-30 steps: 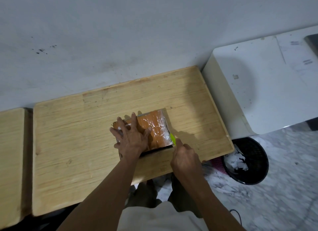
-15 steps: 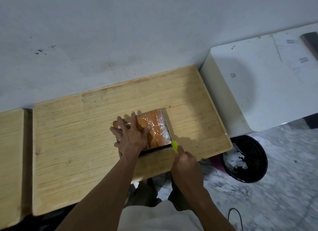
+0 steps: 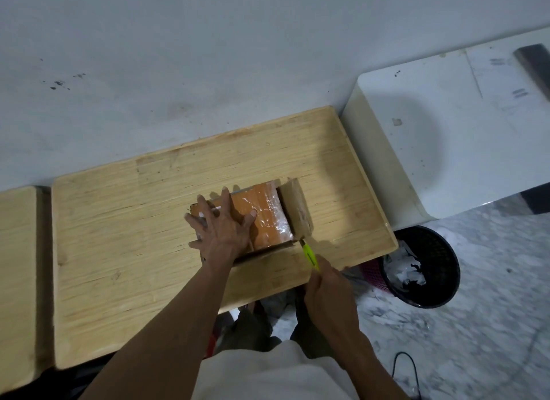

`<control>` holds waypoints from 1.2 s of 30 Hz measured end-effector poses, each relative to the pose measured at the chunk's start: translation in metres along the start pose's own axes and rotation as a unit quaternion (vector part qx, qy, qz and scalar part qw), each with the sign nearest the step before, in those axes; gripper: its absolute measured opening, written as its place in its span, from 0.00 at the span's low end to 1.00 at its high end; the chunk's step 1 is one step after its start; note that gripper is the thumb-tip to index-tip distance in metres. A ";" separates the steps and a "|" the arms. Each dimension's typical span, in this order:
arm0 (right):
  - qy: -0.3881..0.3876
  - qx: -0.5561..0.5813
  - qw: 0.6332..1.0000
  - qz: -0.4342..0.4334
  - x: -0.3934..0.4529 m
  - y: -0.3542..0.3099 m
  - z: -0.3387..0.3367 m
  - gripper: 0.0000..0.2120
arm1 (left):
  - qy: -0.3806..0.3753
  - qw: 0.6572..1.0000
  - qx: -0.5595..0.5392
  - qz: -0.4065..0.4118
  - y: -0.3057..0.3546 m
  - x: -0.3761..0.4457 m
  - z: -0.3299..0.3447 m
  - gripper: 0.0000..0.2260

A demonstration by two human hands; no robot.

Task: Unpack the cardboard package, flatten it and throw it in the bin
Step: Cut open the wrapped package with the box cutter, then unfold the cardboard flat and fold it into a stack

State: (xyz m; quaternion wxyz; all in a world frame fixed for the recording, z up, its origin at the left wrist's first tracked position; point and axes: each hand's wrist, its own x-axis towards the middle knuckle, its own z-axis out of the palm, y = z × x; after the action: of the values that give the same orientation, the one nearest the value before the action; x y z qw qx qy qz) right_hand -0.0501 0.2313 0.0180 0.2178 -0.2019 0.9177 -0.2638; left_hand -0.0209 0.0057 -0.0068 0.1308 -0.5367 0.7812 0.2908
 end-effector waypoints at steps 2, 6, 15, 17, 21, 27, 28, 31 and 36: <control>0.028 0.051 0.998 0.039 0.006 -0.006 -0.015 0.11 | -0.001 1.000 0.006 0.002 -0.001 -0.001 0.000 0.38; 0.100 0.110 0.985 0.084 0.031 -0.014 -0.040 0.15 | -0.002 1.000 0.011 0.003 -0.001 -0.004 -0.001 0.37; 0.017 0.192 0.977 0.088 0.099 0.002 -0.053 0.11 | -0.018 1.000 -0.004 0.007 -0.004 -0.003 -0.006 0.37; -0.039 0.207 0.972 0.103 0.111 0.013 -0.050 0.12 | -0.021 1.000 -0.007 0.007 -0.006 -0.002 -0.004 0.37; -0.041 0.180 0.973 0.139 0.138 0.023 -0.039 0.15 | -0.001 1.000 -0.006 0.017 -0.011 -0.005 -0.001 0.39; 0.039 0.093 0.979 0.176 0.160 0.022 -0.032 0.09 | 0.044 0.999 -0.012 0.022 -0.026 -0.017 0.005 0.40; 0.040 0.079 0.979 0.183 0.163 0.019 -0.033 0.08 | 0.050 0.998 -0.013 0.021 -0.028 -0.019 0.006 0.40; 0.046 -0.022 0.982 0.183 0.168 0.018 -0.036 0.09 | 0.064 0.998 -0.015 0.010 -0.035 -0.025 0.008 0.41; 0.050 -0.121 0.983 0.128 0.167 0.024 -0.026 0.11 | 0.059 0.998 -0.012 -0.009 -0.045 -0.034 0.007 0.42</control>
State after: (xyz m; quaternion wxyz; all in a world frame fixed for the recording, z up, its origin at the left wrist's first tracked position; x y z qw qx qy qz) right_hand -0.2071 0.1791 -0.0252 0.1772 -0.0945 0.9709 -0.1302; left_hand 0.0323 0.0245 -0.0094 0.0810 -0.5609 0.7795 0.2668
